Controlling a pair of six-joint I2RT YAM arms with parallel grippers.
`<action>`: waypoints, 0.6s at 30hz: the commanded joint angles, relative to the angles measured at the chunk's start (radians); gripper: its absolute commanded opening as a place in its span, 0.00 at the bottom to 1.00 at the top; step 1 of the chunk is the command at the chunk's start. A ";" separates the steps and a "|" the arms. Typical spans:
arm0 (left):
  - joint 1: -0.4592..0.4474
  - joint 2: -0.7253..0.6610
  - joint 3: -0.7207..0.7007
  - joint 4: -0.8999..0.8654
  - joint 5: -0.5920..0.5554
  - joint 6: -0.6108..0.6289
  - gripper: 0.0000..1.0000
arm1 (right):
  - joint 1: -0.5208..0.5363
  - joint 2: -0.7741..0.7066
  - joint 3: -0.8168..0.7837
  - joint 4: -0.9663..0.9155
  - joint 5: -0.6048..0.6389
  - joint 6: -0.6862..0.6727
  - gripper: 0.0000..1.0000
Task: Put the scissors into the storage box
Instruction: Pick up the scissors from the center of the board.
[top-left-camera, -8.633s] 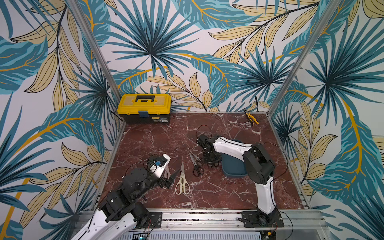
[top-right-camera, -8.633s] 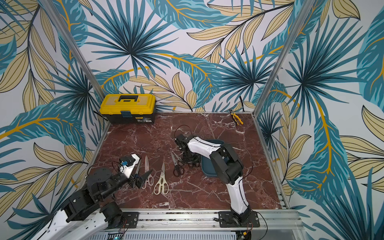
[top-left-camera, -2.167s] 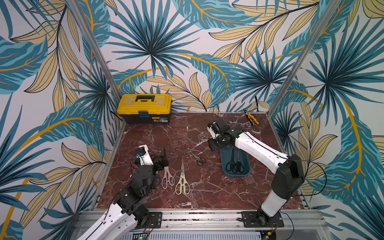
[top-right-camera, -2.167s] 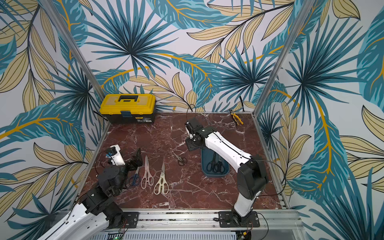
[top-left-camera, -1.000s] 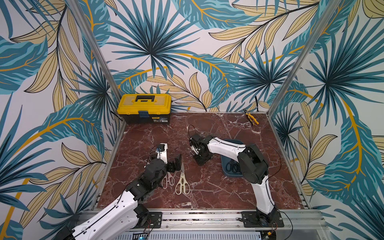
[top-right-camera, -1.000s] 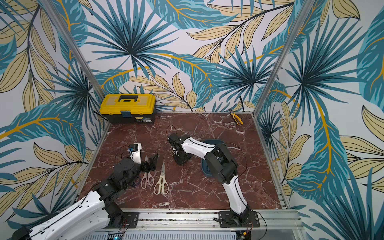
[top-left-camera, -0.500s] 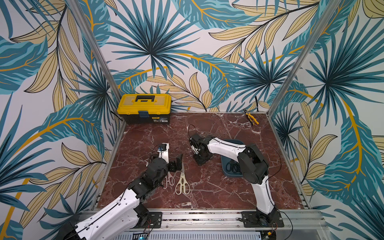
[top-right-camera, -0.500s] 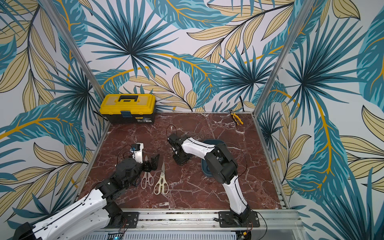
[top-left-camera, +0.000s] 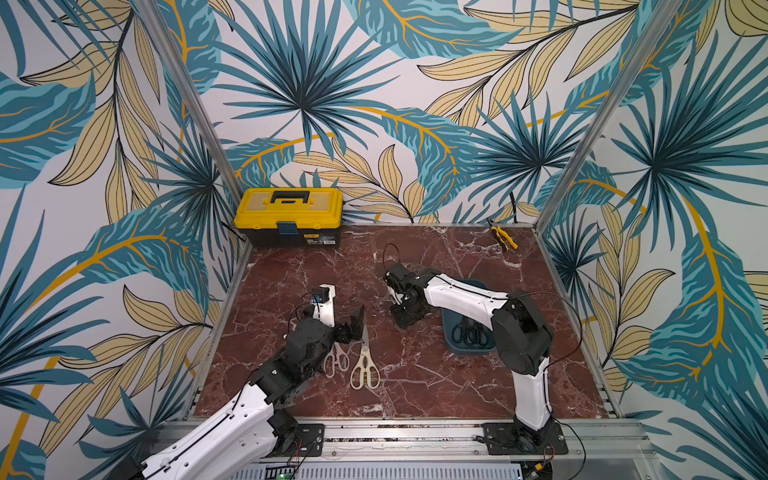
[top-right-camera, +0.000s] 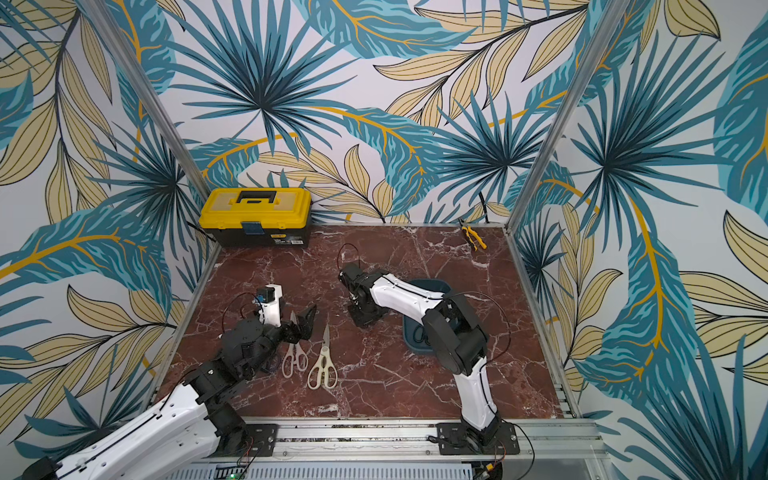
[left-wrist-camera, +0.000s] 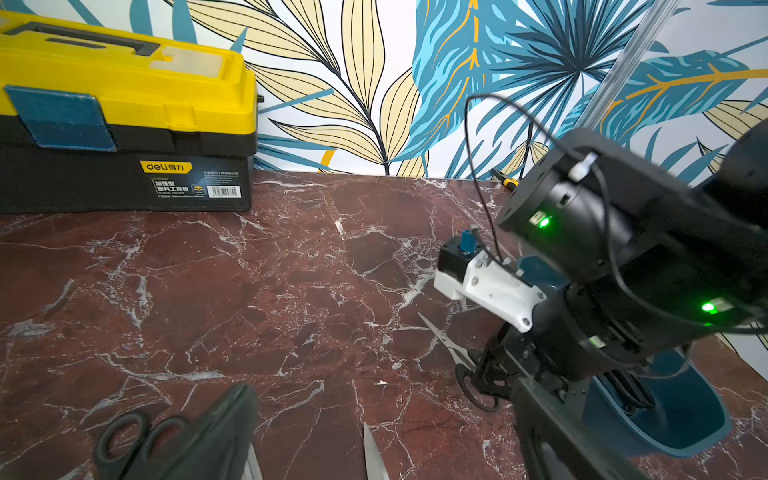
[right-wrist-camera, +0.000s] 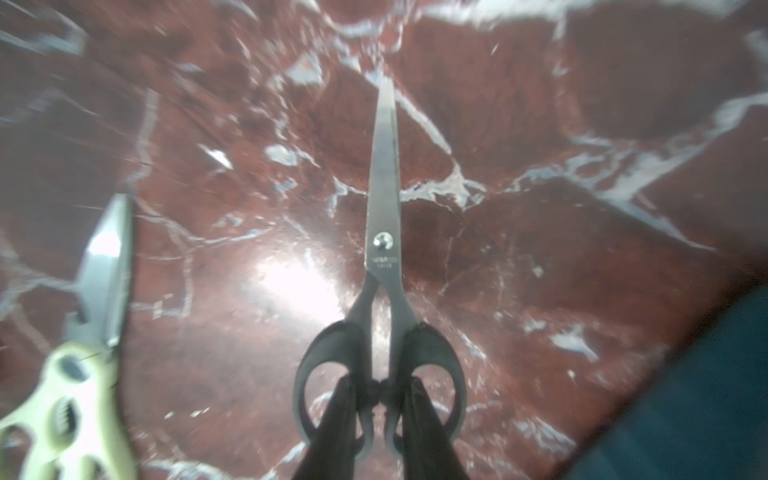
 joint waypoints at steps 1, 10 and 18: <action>-0.004 -0.013 0.022 -0.018 -0.016 0.014 1.00 | -0.007 -0.054 -0.015 -0.020 0.003 0.034 0.12; -0.132 0.080 0.141 -0.037 0.020 0.195 1.00 | -0.086 -0.197 -0.063 -0.054 0.048 0.113 0.12; -0.422 0.437 0.353 0.107 0.232 0.518 1.00 | -0.302 -0.405 -0.296 -0.063 0.123 0.132 0.12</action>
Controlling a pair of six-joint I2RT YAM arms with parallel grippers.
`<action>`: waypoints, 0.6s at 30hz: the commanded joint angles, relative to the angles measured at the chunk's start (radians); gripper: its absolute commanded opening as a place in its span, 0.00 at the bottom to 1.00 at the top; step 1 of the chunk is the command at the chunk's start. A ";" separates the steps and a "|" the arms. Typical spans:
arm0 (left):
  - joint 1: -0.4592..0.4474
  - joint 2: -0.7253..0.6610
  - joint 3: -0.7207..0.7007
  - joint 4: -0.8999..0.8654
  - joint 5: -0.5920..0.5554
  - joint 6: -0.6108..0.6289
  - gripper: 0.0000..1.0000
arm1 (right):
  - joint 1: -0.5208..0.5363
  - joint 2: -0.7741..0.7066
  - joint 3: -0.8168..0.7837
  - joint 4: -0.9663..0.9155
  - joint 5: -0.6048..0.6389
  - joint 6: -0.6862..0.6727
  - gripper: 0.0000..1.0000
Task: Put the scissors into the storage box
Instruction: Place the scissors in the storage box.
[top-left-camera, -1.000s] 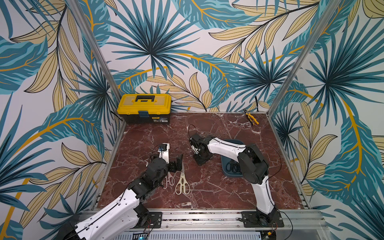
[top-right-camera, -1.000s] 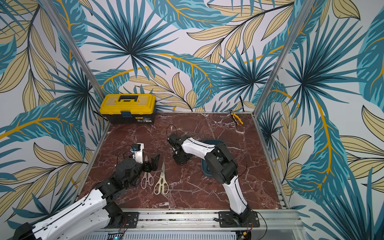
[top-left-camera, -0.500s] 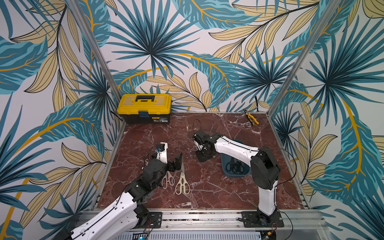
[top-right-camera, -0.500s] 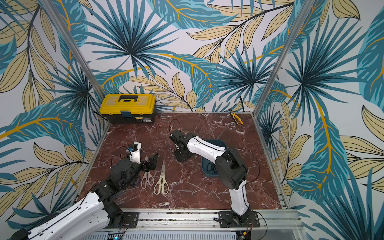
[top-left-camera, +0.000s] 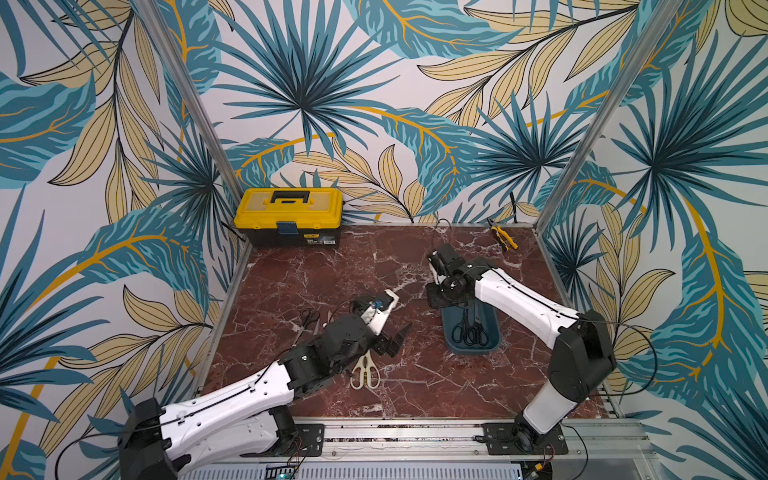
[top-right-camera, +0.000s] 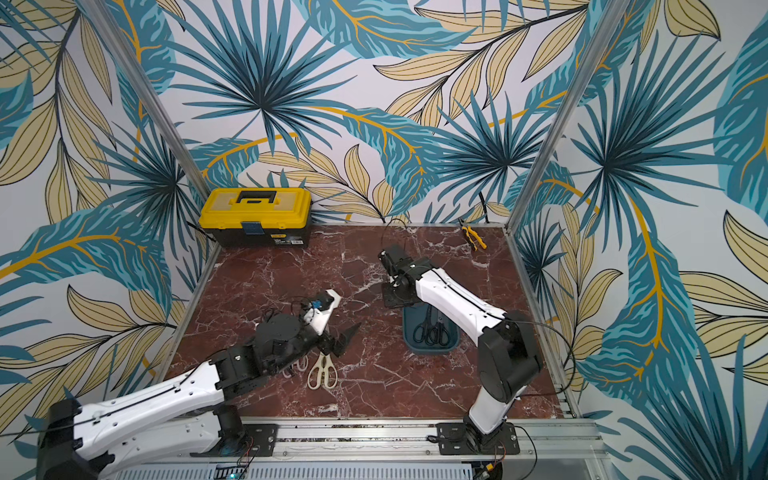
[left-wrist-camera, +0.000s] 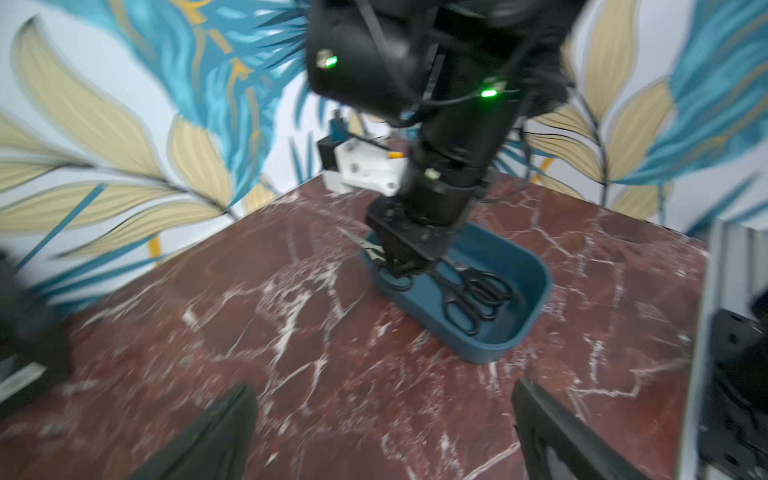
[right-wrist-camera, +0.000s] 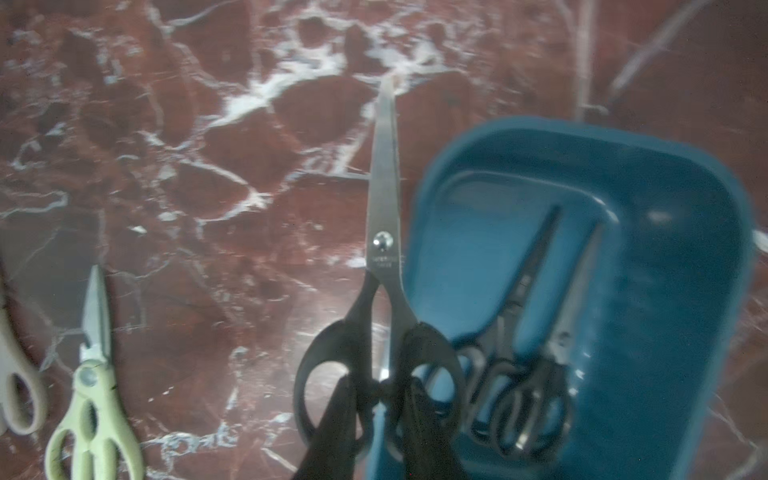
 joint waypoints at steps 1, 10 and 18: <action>-0.036 0.094 0.033 0.123 0.142 0.127 1.00 | -0.062 -0.063 -0.095 -0.042 0.051 0.020 0.12; -0.038 0.137 0.007 0.326 0.198 0.057 1.00 | -0.135 -0.055 -0.245 -0.011 0.029 0.006 0.12; 0.027 -0.013 -0.116 0.351 0.034 -0.003 1.00 | -0.135 0.014 -0.222 0.020 0.055 0.024 0.43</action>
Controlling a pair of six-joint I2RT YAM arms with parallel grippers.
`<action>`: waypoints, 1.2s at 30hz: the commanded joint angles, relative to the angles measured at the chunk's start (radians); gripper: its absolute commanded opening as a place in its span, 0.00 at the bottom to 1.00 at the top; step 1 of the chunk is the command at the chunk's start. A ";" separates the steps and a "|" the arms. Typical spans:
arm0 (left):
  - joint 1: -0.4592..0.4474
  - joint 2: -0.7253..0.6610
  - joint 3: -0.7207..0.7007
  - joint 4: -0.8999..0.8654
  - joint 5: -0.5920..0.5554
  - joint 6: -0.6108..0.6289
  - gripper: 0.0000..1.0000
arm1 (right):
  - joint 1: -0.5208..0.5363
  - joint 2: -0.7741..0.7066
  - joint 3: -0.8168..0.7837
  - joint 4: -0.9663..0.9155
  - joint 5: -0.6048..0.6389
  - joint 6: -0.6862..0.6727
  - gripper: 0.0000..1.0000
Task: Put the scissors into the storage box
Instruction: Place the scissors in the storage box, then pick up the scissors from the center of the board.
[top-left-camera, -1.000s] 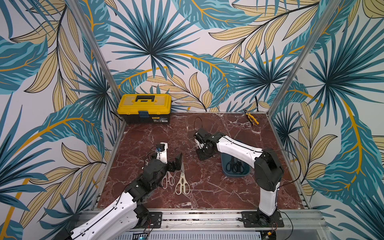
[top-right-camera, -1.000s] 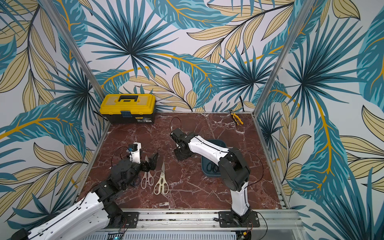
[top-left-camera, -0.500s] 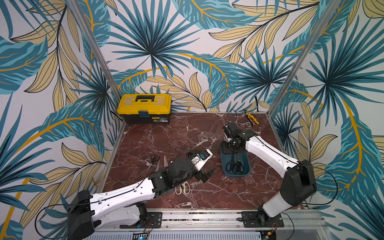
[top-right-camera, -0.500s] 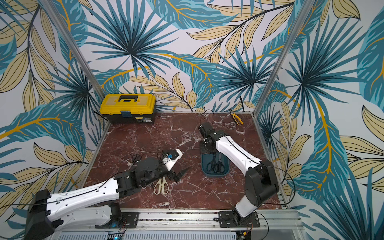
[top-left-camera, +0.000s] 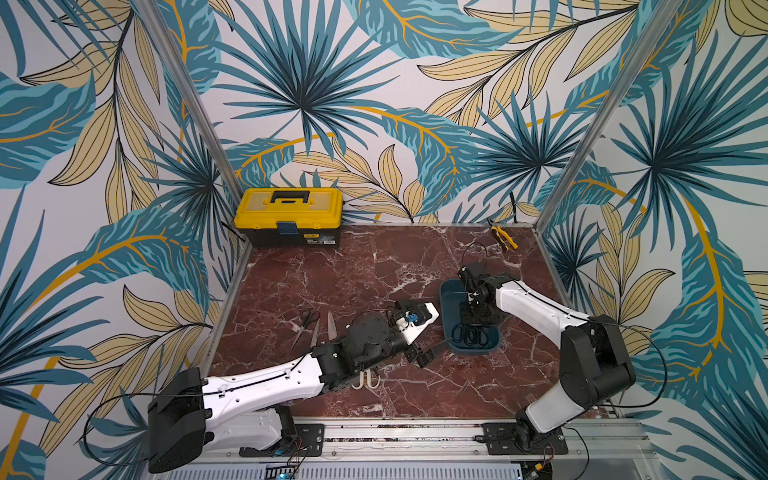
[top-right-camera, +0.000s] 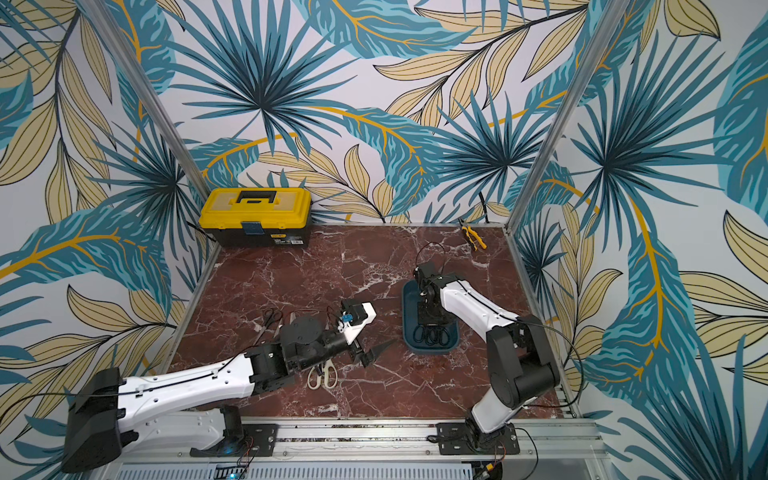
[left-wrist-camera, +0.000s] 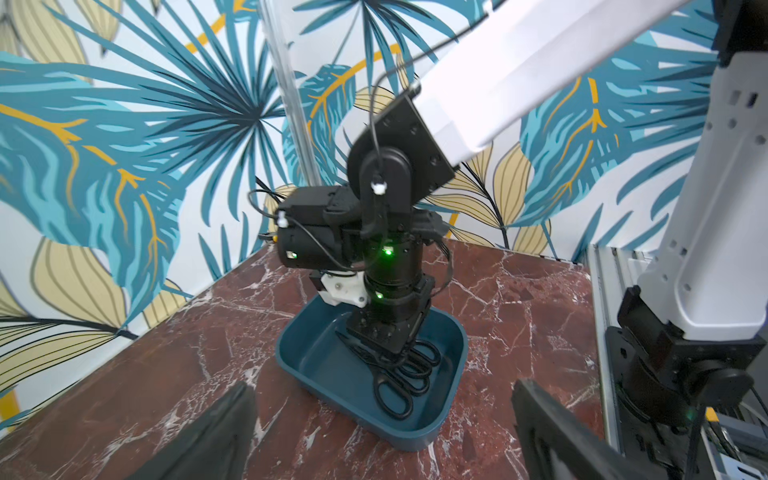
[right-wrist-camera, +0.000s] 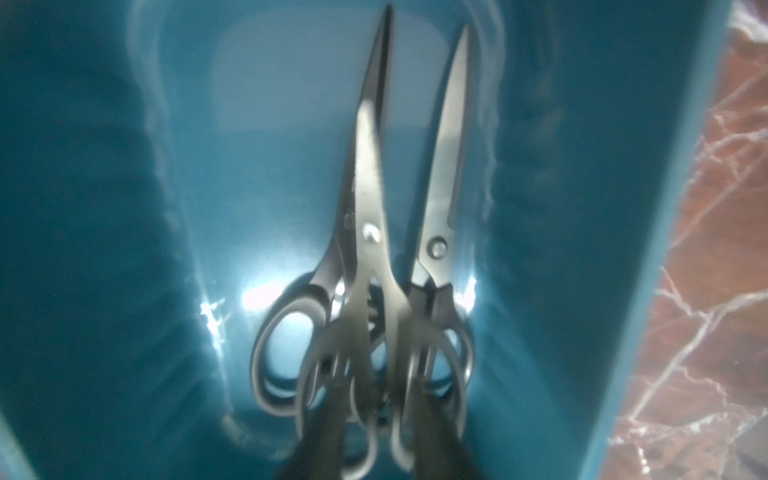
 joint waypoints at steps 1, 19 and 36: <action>0.049 -0.094 -0.078 0.038 -0.133 -0.061 1.00 | -0.002 -0.016 0.004 0.012 0.017 0.009 0.47; 0.397 -0.734 -0.340 -0.832 -0.812 -0.735 1.00 | 0.645 0.239 0.381 -0.126 -0.480 -0.100 0.54; 0.402 -0.744 -0.404 -0.749 -0.750 -0.705 1.00 | 0.735 0.647 0.781 -0.331 -0.432 -0.013 0.58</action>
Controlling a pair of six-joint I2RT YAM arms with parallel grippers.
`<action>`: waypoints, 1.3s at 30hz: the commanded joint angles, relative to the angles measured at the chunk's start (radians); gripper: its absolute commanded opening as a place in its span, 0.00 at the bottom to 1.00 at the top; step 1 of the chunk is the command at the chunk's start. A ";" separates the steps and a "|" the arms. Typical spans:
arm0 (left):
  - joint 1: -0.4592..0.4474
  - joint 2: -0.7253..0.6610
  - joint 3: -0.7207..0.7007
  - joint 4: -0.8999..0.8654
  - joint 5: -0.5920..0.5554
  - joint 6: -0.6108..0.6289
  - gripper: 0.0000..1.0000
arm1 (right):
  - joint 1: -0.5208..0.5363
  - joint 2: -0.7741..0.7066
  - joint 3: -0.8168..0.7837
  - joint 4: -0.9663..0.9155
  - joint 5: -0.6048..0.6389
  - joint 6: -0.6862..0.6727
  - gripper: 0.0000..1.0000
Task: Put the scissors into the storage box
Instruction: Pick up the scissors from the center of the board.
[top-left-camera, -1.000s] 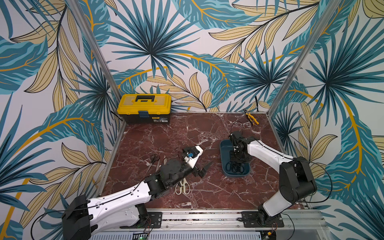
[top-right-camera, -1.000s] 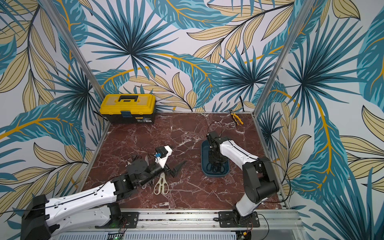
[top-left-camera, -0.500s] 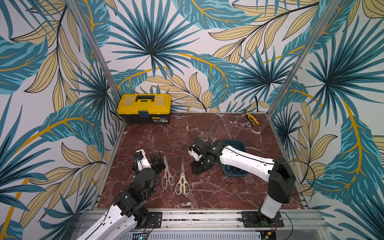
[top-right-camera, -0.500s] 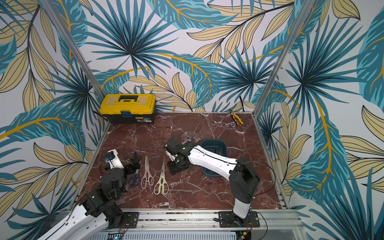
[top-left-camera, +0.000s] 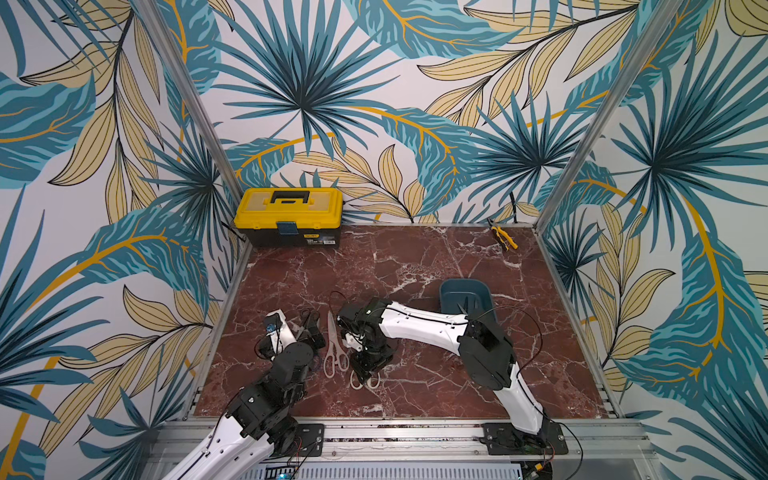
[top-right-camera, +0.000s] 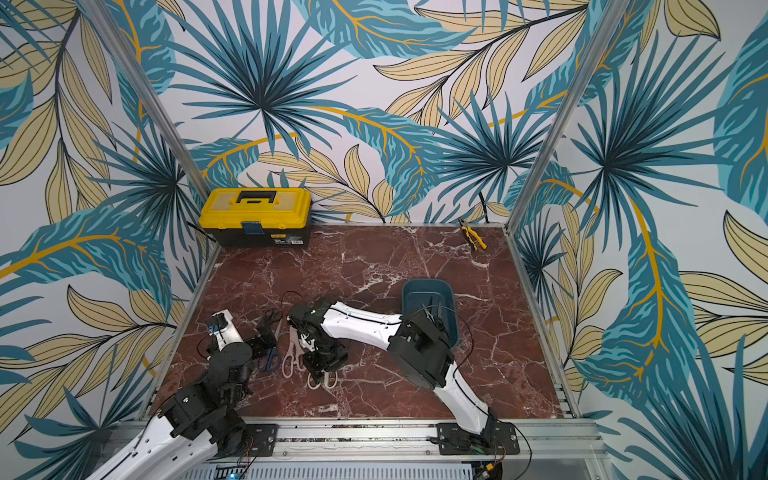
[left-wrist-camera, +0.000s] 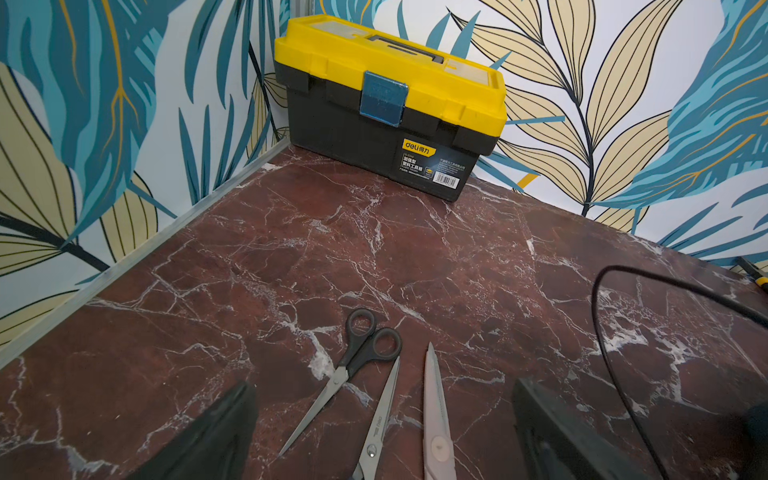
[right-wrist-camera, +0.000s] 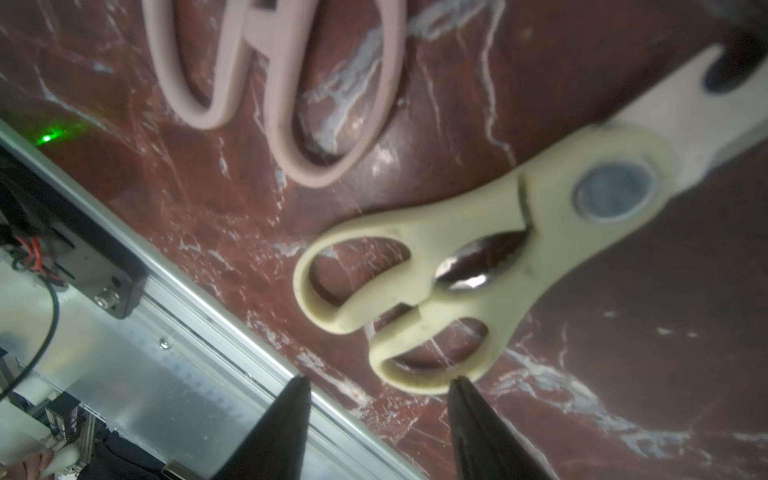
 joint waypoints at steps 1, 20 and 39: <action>0.005 0.003 -0.026 0.023 0.021 0.003 1.00 | 0.008 0.062 0.058 -0.080 0.040 0.046 0.58; 0.005 0.037 -0.052 0.274 0.221 0.195 1.00 | -0.101 0.120 0.104 -0.105 0.317 0.112 0.48; 0.005 0.170 -0.032 0.444 0.460 0.330 1.00 | -0.237 0.023 -0.155 0.068 0.294 0.099 0.28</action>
